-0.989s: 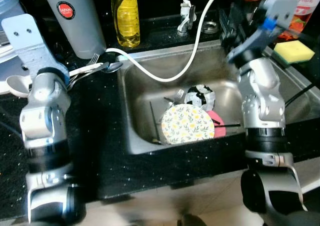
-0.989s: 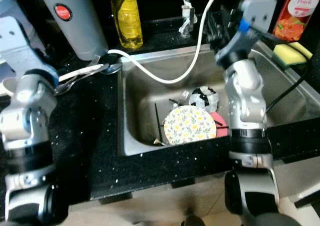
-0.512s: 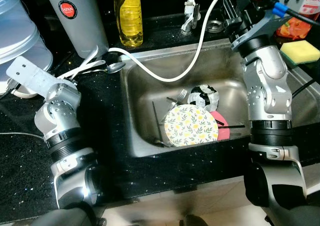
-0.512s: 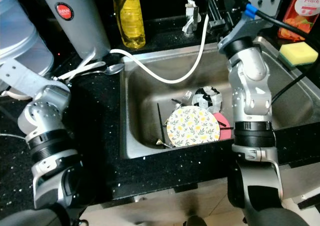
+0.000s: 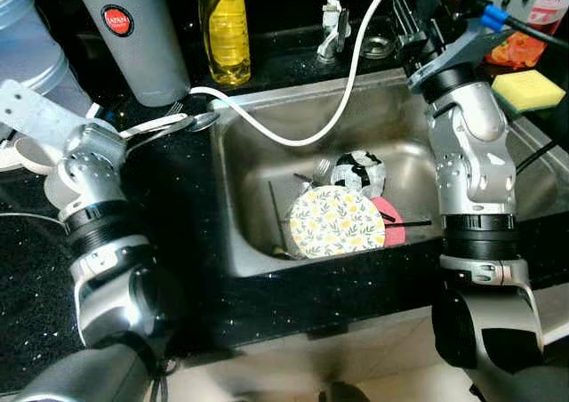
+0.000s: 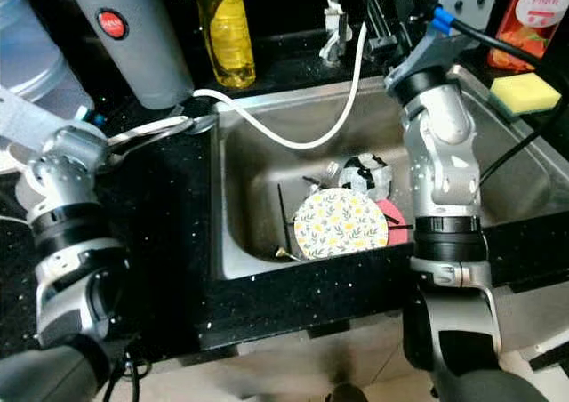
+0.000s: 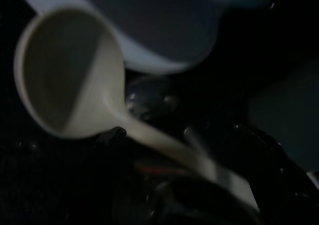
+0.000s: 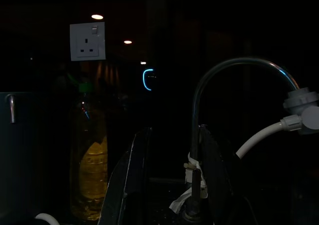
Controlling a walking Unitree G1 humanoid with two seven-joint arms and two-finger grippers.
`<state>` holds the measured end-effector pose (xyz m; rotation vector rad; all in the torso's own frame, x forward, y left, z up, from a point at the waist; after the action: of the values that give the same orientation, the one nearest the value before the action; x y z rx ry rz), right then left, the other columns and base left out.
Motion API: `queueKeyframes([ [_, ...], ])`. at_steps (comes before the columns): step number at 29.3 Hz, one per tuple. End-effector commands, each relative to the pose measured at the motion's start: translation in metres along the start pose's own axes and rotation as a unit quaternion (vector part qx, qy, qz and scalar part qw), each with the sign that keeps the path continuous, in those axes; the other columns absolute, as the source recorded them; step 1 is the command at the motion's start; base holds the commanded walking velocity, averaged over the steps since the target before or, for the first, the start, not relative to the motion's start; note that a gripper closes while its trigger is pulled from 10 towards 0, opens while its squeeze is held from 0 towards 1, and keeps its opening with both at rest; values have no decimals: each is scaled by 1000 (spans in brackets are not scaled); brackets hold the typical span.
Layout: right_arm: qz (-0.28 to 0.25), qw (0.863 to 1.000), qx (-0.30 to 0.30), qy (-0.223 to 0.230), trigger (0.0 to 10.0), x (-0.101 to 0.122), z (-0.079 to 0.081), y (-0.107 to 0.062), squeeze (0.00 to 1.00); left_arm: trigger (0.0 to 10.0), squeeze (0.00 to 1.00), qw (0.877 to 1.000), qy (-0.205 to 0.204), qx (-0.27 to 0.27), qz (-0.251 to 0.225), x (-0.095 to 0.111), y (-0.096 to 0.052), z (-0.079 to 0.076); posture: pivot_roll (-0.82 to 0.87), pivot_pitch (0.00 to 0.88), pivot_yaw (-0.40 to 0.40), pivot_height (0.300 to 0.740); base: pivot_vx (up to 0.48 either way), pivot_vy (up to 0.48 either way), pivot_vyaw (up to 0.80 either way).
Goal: Kitchen organization
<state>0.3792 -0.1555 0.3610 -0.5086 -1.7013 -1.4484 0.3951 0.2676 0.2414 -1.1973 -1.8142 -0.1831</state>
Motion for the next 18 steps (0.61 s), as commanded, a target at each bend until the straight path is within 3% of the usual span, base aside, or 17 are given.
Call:
queueKeyframes([
  [1, 1, 1000, 2, 4, 10000, -2, 3, -1, 0, 10000, 0, 1000, -12, 8, -5, 9, 3, 3, -102, 42, 100, 740, 0, 0, 0],
  [8, 0, 1000, 7, -1, 10000, -1, 3, 0, 0, 10000, 0, 998, -30, 33, 36, -9, 15, 14, -108, 45, 100, 740, 0, 0, 0],
  [10, 14, 998, 52, -29, 10000, 7, 7, 16, 0, 10000, 0, 997, -33, 49, 55, -23, 24, 19, -126, 48, 102, 740, 0, 0, 0],
  [12, 22, 997, 66, -36, 10000, 7, 9, 20, 0, 10000, 0, 997, -34, 49, 57, -25, 25, 19, -126, 48, 102, 740, 0, 0, 0],
  [14, 59, 984, 167, 9, 10000, -4, 36, 26, 0, 10000, 0, 995, -49, 53, 64, -30, 27, 19, -131, 48, 103, 740, 0, 0, 0],
  [15, 59, 984, 167, 9, 10000, -4, 36, 26, 0, 10000, 0, 995, -49, 53, 64, -30, 27, 19, -131, 48, 103, 740, 0, 0, 0],
  [18, 87, 959, 268, 17, 10000, -15, 67, 20, 0, 10000, 0, 994, -64, 55, 72, -33, 29, 19, -123, 49, 101, 740, 0, 0, 0],
])
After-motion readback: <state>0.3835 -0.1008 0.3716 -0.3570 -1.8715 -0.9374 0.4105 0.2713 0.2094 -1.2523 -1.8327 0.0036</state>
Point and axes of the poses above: a point about 5 cm out from each wrist's last joint towards the gripper, its own y axis pointing out of the wrist towards the gripper, its own x axis along the axis of the wrist's last joint, z = x × y, the point moved 4 cm from there along y, pointing out of the wrist towards the gripper, and after that the axes turned 7 degrees about y, right-handed, at the moved point
